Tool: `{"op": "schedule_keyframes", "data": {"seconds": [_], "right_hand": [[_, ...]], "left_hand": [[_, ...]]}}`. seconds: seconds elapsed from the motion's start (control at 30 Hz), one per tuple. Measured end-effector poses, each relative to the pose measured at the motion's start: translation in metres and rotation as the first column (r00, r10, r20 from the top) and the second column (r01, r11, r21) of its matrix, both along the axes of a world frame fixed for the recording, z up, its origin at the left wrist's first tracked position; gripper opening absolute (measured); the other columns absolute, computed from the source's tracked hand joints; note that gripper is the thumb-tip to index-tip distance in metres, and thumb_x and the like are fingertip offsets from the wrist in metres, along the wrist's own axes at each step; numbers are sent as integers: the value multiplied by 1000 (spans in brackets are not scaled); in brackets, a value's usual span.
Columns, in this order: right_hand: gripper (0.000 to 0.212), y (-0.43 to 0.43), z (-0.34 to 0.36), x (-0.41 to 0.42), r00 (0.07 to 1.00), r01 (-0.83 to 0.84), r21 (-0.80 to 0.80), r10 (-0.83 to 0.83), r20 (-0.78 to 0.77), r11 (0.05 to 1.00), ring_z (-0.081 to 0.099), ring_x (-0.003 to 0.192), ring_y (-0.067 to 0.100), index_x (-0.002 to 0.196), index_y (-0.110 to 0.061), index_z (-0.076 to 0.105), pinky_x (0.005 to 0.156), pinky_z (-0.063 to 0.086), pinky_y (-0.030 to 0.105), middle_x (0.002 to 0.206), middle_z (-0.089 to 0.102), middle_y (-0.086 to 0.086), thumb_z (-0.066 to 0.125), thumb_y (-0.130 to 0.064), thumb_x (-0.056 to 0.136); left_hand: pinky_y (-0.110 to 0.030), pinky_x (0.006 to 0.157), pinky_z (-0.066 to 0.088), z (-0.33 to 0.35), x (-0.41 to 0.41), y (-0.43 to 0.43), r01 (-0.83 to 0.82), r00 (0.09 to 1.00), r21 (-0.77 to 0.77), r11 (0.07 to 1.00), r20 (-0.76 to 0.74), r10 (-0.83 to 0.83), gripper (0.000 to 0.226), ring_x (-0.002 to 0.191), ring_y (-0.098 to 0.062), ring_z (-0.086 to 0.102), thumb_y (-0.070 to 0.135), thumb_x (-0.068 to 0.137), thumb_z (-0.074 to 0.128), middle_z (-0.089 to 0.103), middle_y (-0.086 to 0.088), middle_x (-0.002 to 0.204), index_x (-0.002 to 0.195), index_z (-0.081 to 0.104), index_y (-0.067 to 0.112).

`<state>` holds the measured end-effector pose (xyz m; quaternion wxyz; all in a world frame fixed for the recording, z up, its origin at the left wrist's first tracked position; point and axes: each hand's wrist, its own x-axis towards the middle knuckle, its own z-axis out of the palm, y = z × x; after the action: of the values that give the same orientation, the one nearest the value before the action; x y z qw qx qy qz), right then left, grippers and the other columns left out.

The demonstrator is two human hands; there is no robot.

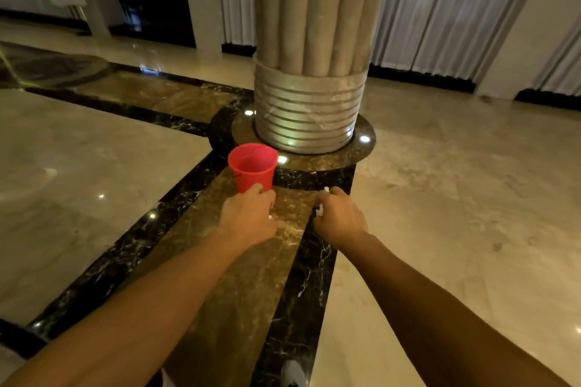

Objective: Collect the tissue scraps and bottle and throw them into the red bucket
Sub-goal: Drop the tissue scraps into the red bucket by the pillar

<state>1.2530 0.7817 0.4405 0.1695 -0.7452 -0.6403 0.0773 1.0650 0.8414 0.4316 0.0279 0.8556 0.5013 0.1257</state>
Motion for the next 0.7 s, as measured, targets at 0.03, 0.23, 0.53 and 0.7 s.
{"op": "schedule_keyframes", "data": {"seconds": [0.03,0.23,0.53,0.7], "right_hand": [[30,25,-5,4,1000,-15,-15,15,-10,1000,55,98,26,116,-19,57,75,54,43,111,48,3,59,-22,86],[29,197,-15,32,996,-85,-97,80,-48,992,55,100,31,114,-14,59,73,50,39,112,49,9,59,-20,85],[23,454,-48,41,986,-159,-120,151,-74,980,56,95,31,102,-12,63,69,47,38,108,52,9,60,-17,80],[26,608,-81,45,993,-111,-205,100,-64,972,57,99,32,103,-13,62,74,50,38,110,51,9,58,-14,78]], "left_hand": [[-32,58,36,-3,5,25,-30,1000,-7,1000,-1,30,23,74,-21,56,37,70,58,41,7,87,79,38,31],[-28,53,33,-11,23,178,-218,957,-121,968,169,236,18,65,-14,48,36,65,59,41,11,78,71,44,26],[-27,50,37,-58,24,422,-230,960,-140,963,128,249,19,62,-14,51,33,63,61,48,9,71,67,44,28],[-30,55,50,-96,36,585,-214,970,-173,961,76,230,16,59,-10,53,35,63,60,51,12,67,66,45,28]]}}
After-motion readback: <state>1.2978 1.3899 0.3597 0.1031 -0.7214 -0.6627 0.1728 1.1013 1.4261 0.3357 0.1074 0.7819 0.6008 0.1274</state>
